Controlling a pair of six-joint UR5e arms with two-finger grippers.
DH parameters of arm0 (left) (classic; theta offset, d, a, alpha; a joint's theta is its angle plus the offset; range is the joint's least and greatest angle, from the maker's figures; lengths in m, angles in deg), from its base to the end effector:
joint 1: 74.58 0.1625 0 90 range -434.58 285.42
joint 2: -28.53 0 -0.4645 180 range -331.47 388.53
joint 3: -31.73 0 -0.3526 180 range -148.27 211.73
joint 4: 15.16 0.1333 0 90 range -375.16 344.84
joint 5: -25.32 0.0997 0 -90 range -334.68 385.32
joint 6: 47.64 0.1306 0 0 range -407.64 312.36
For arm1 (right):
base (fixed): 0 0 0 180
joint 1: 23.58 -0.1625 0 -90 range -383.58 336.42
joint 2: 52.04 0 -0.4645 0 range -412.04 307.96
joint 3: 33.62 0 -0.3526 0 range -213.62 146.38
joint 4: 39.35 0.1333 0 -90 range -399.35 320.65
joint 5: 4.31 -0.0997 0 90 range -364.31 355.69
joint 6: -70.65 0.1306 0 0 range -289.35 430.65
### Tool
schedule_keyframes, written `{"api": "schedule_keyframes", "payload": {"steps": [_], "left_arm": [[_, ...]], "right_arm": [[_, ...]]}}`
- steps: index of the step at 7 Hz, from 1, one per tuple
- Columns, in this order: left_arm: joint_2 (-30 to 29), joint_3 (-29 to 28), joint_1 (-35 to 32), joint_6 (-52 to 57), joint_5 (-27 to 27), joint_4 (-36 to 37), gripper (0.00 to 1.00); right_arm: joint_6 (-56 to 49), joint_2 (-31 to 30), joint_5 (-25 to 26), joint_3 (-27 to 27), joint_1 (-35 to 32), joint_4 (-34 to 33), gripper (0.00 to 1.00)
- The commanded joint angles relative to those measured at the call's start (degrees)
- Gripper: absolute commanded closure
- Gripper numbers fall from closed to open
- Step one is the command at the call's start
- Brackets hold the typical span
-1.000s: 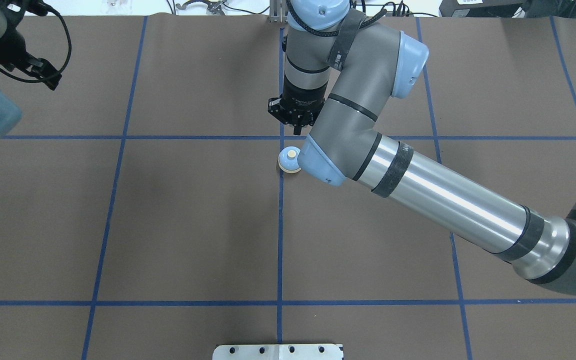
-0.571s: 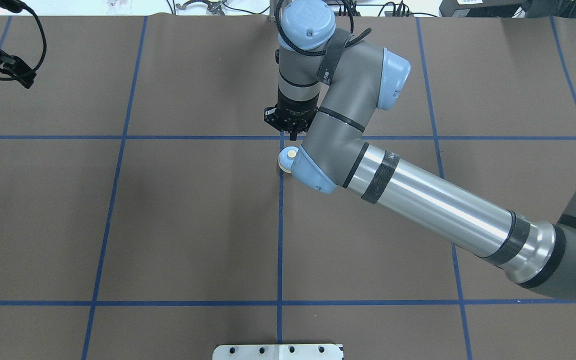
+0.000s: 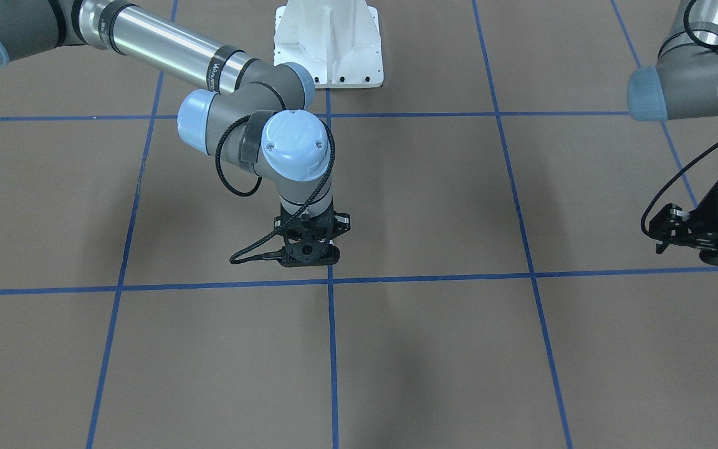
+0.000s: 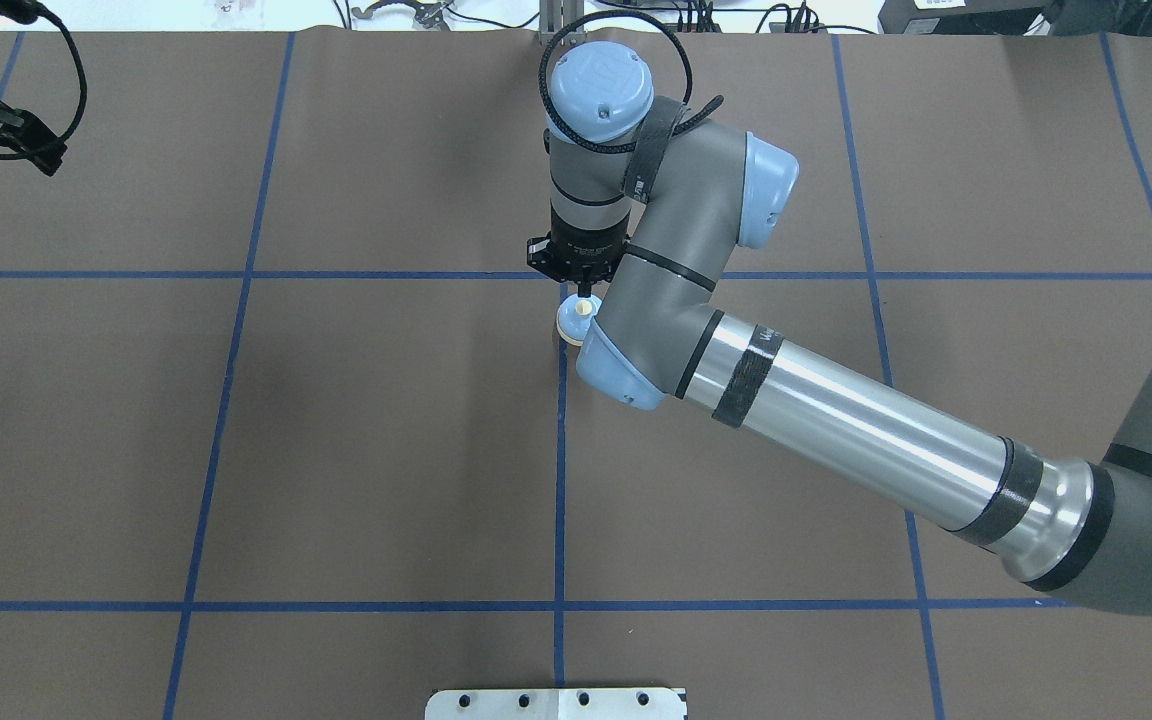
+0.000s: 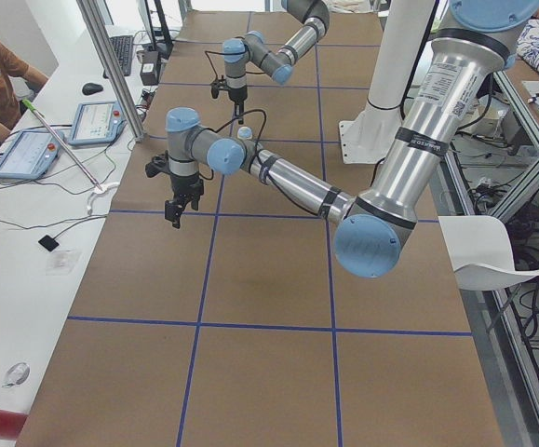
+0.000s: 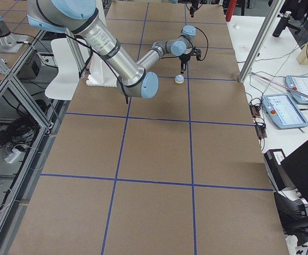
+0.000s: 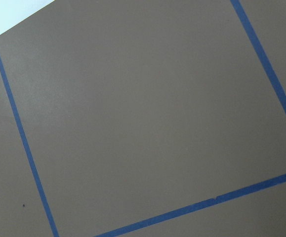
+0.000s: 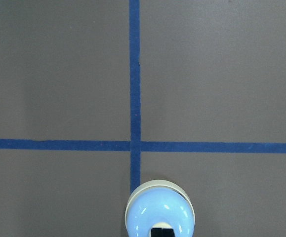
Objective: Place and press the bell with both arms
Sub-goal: 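Lower the right gripper onto the bell's cream button and press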
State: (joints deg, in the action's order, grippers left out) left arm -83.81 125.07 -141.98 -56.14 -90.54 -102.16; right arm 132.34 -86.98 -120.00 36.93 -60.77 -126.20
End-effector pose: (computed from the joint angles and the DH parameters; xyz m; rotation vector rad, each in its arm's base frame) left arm 0.1723 -0.6125 0.5093 0.2565 0.5357 0.3282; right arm -0.6060 -0.5561 0.2526 -0.0028 -0.7916 -0.0048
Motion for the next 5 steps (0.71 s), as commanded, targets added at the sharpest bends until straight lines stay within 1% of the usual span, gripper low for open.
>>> {"api": "schedule_keyframes", "payload": {"steps": [1, 5], "left_arm": [[0.0, 0.0, -0.1, 0.0, 0.0, 0.0, 0.00], [0.0, 0.0, -0.1, 0.0, 0.0, -0.1, 0.00]], "right_arm": [[0.0, -0.3, 0.8, -0.8, 0.5, 1.1, 1.00], [0.0, -0.5, 0.8, -1.4, 0.6, 1.2, 1.00]]}}
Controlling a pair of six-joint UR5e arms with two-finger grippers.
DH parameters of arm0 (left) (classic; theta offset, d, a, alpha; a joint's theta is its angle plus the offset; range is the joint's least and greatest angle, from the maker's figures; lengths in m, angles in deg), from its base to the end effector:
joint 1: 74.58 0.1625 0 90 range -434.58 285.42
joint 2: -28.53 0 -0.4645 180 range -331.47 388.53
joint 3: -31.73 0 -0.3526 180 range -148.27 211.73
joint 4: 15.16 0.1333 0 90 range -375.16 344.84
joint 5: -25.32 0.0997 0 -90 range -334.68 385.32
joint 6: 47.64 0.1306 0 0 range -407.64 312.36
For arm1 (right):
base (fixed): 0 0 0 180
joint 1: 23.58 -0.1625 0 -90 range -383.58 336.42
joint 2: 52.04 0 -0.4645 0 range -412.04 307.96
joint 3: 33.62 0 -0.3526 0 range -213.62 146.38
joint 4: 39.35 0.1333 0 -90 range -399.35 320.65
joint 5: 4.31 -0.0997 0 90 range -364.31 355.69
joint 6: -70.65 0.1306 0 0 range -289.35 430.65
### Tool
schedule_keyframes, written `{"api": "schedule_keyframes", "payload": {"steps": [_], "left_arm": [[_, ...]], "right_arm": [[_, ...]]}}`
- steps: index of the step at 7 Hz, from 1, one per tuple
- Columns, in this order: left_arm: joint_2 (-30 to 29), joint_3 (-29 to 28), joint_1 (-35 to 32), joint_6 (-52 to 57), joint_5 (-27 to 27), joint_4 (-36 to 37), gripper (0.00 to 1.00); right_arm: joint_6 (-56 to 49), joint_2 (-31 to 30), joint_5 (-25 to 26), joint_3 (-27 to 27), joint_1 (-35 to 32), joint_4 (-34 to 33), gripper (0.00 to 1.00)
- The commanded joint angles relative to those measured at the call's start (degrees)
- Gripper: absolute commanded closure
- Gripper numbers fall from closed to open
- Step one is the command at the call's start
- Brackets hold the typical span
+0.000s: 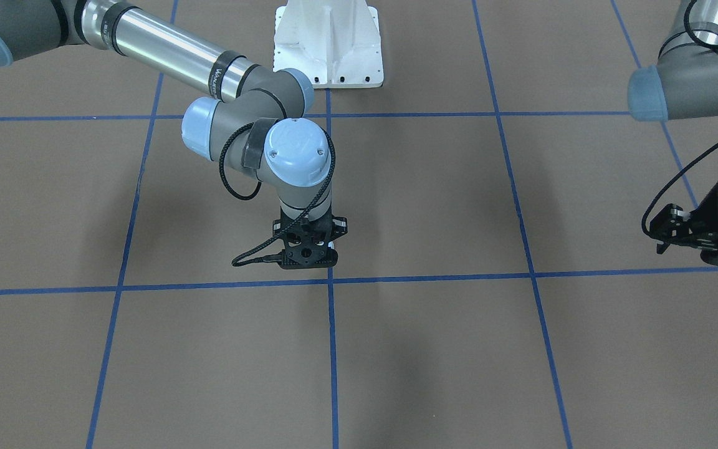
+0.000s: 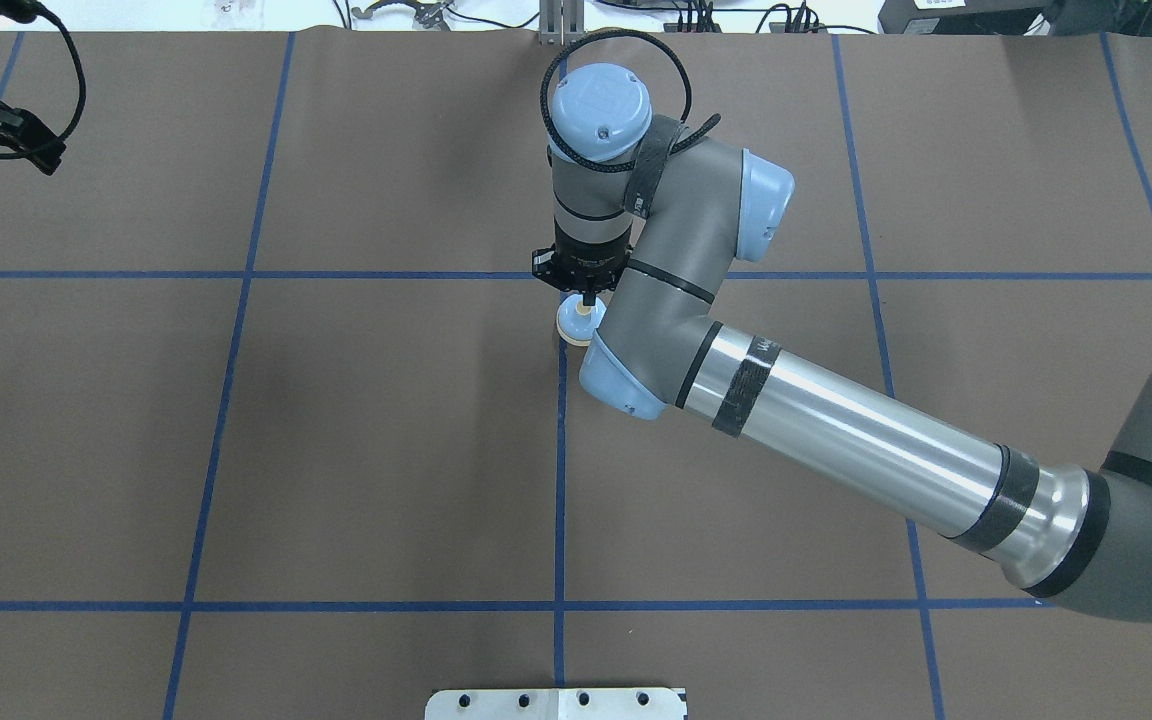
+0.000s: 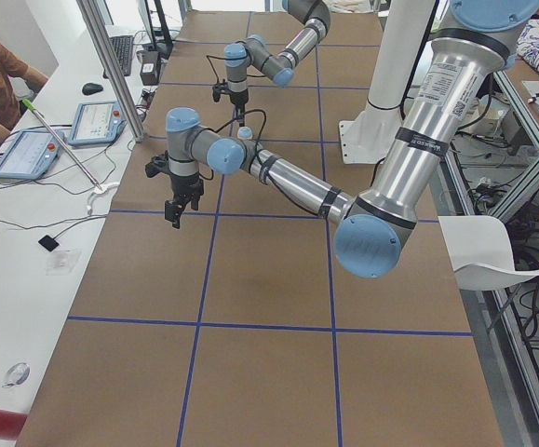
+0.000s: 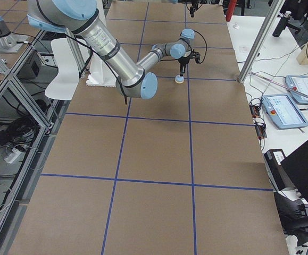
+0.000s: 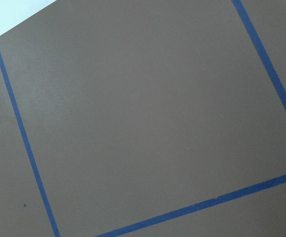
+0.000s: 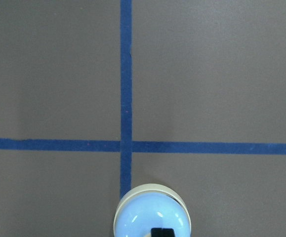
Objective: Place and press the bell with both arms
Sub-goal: 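Lower the right gripper onto the bell's cream button and press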
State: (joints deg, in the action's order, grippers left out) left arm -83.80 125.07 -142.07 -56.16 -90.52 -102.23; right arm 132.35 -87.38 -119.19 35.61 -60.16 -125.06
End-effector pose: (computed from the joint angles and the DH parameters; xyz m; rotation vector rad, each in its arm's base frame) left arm 0.1713 -0.6128 0.5093 0.2579 0.5354 0.3265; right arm -0.6144 -0.5535 0.2661 -0.0010 -0.7769 -0.0075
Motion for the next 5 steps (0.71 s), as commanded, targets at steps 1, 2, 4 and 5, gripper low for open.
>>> {"api": "schedule_keyframes", "payload": {"steps": [1, 2, 4, 5], "left_arm": [[0.0, 0.0, 0.0, 0.0, 0.0, 0.0, 0.00], [0.0, 0.0, 0.0, 0.0, 0.0, 0.0, 0.00], [0.0, 0.0, 0.0, 0.0, 0.0, 0.0, 0.00], [0.0, 0.0, 0.0, -0.1, 0.0, 0.0, 0.00]], "right_arm": [[0.0, -0.1, 0.0, -0.1, 0.1, 0.0, 1.00], [0.0, -0.2, 0.0, -0.2, 0.2, 0.0, 1.00], [0.0, -0.2, 0.4, -0.6, 0.5, 0.0, 1.00], [0.0, -0.1, 0.4, -0.6, 0.5, 0.1, 1.00]]}}
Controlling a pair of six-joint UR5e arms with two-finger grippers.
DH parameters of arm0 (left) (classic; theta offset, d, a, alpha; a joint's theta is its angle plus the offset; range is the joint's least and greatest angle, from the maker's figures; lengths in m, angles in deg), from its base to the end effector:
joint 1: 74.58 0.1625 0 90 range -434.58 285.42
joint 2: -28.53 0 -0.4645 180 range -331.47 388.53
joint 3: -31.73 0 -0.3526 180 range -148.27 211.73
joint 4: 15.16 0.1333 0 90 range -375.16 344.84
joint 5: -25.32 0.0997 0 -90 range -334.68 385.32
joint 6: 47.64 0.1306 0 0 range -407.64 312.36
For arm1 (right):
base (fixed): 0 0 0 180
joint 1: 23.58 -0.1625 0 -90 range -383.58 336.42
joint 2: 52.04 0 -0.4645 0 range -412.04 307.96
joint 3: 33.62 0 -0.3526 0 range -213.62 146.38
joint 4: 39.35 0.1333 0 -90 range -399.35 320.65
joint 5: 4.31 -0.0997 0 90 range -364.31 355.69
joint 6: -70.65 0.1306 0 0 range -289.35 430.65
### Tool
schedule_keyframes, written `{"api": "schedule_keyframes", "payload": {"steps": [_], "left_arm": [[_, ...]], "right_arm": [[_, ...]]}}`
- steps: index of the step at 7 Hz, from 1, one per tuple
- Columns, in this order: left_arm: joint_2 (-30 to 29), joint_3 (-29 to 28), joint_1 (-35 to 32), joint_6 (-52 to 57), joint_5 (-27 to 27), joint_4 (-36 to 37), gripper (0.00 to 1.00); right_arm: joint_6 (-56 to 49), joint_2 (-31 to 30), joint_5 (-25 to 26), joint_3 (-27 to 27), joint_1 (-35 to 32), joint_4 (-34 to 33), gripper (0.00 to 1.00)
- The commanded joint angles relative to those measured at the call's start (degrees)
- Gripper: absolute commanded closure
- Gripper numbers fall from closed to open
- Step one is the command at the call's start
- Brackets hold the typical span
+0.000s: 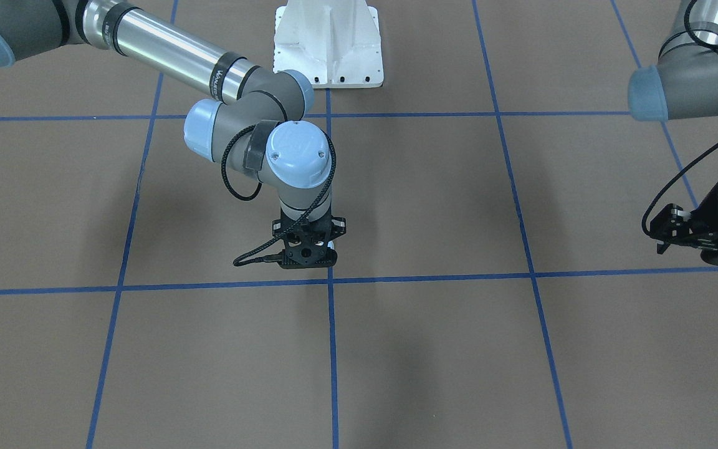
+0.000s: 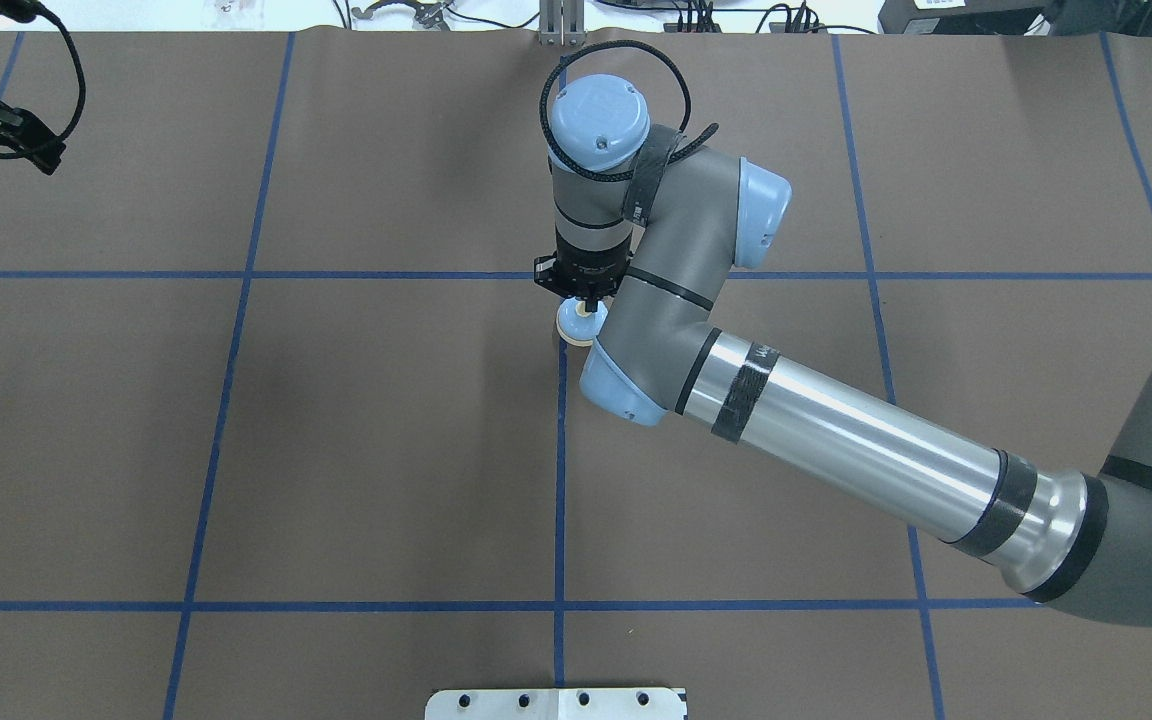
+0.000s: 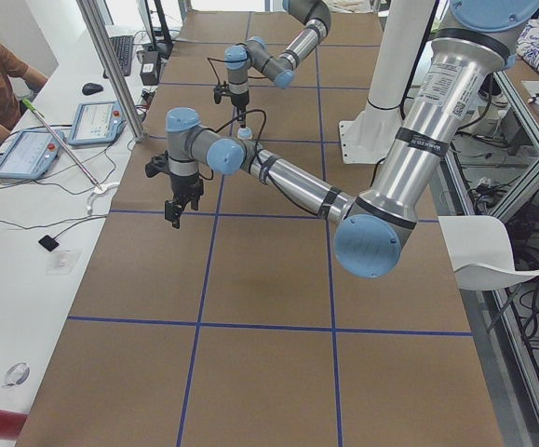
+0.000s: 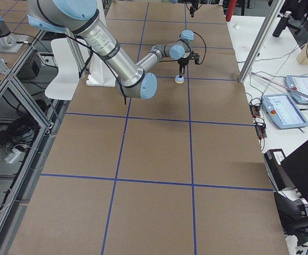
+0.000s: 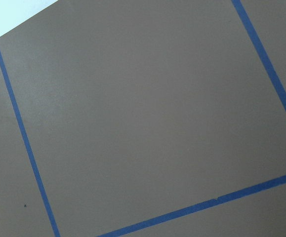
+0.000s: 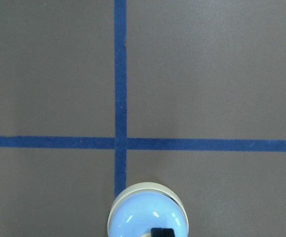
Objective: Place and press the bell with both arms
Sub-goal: 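Lift the right gripper up off the bell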
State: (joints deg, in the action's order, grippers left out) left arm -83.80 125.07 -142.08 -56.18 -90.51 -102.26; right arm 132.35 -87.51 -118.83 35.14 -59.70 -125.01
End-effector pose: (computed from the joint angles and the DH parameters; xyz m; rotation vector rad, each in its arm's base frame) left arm 0.1712 -0.6129 0.5092 0.2584 0.5354 0.3260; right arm -0.6194 -0.5499 0.2717 -0.0043 -0.7662 -0.0108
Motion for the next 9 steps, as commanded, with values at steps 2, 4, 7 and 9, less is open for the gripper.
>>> {"api": "schedule_keyframes", "payload": {"steps": [2, 4, 7, 9], "left_arm": [[0.0, 0.0, 0.0, 0.0, 0.0, 0.0, 0.00], [0.0, 0.1, -0.1, 0.0, 0.0, 0.0, 0.00], [0.7, 1.1, -0.8, 0.1, -0.1, 0.1, 0.00], [5.2, 4.3, -2.5, 0.7, -2.5, -0.1, 0.00]], "right_arm": [[0.1, 0.2, 0.0, 0.0, 0.0, 0.1, 1.00], [0.2, 0.6, -0.7, 3.0, -1.5, -0.6, 1.00], [-0.7, -5.3, -6.9, 16.2, -7.5, -9.2, 0.15], [-5.5, -21.7, -8.4, 31.9, -13.4, -9.7, 0.01]]}}
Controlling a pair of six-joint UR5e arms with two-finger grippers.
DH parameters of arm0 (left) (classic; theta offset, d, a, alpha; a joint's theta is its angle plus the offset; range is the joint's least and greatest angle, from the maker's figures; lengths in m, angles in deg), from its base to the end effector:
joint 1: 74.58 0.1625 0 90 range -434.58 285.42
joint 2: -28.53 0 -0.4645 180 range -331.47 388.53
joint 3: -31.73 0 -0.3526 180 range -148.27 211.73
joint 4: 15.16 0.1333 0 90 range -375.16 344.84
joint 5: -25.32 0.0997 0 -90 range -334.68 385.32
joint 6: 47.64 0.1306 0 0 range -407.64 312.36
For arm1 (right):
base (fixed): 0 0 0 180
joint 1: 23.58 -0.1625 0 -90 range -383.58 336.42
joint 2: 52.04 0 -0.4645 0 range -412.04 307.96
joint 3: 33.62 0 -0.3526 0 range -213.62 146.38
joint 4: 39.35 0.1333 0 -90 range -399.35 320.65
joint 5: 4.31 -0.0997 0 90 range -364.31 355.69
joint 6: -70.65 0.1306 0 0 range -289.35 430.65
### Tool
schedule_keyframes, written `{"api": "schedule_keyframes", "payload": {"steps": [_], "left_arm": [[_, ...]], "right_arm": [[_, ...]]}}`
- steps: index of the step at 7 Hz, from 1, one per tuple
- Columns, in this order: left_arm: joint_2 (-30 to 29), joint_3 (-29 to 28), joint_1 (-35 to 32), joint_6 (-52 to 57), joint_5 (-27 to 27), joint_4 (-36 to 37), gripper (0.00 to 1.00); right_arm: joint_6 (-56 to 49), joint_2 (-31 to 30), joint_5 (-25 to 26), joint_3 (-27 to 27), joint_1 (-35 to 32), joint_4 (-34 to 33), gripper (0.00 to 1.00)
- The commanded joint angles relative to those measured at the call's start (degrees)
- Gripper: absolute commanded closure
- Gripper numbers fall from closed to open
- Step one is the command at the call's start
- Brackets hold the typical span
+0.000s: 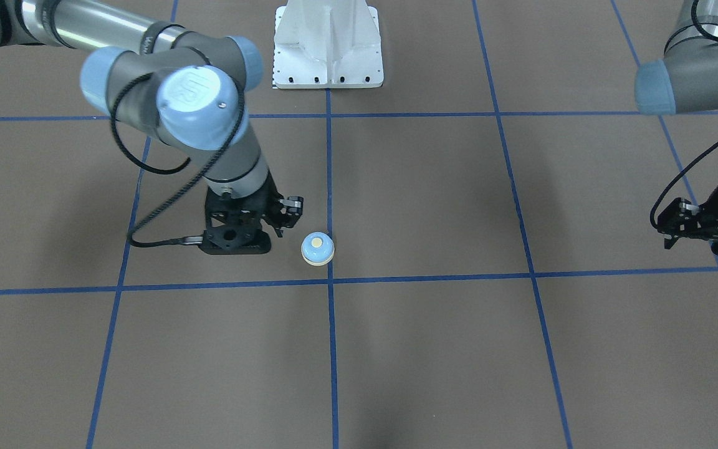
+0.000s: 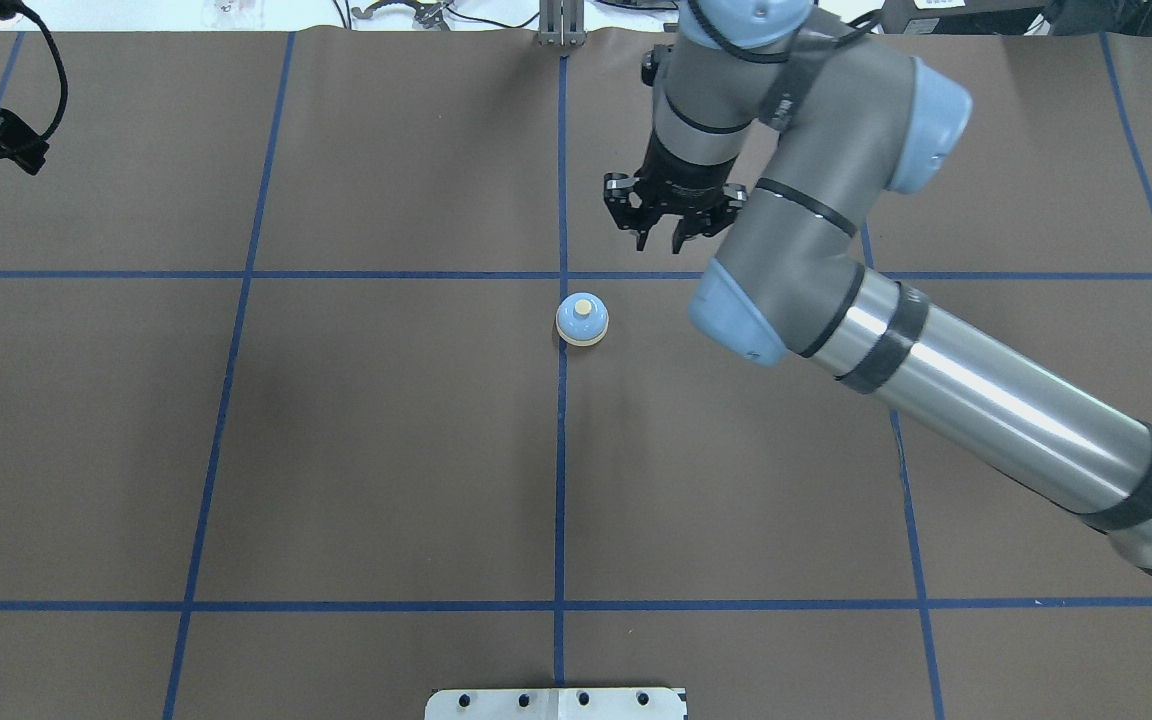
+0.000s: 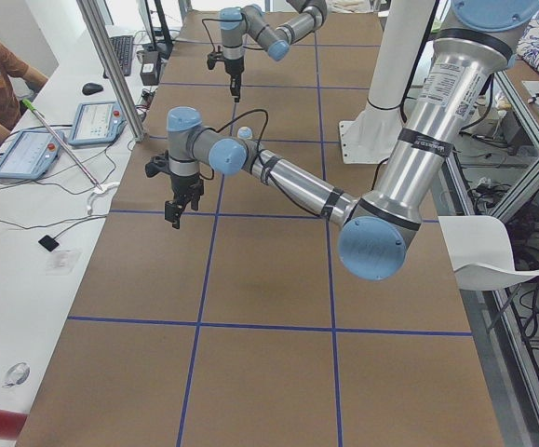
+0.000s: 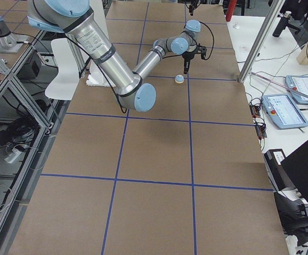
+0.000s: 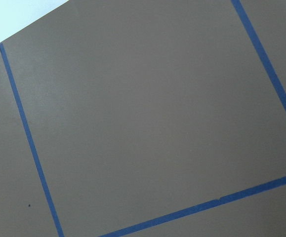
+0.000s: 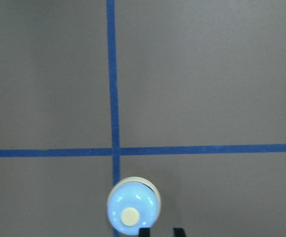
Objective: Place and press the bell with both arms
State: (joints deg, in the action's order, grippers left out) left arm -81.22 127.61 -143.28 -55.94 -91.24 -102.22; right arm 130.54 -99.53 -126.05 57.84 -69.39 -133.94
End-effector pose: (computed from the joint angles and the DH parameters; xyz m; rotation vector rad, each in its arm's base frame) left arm 0.1525 -0.5973 0.5165 0.2601 0.5437 0.3118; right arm -0.4522 -0.5578 0.2827 -0.0075 -0.8536 0.0669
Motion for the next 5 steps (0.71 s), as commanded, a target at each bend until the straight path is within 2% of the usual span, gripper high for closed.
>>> {"api": "schedule_keyframes", "payload": {"steps": [1, 3, 5], "left_arm": [[4.9, 2.9, -3.8, 4.7, -3.3, 0.1, 0.00], [8.6, 2.2, -11.7, 14.3, -4.8, 0.4, 0.00], [13.3, 1.8, -18.4, 19.3, -9.6, 0.3, 0.00]], "right_arm": [[-12.6, -15.4, -4.3, 11.9, -9.1, -0.9, 0.01], [-30.7, -28.4, -6.3, 14.2, -19.1, -0.9, 0.01], [-53.9, -35.2, -7.1, 9.6, -31.3, -1.6, 0.00]]}}
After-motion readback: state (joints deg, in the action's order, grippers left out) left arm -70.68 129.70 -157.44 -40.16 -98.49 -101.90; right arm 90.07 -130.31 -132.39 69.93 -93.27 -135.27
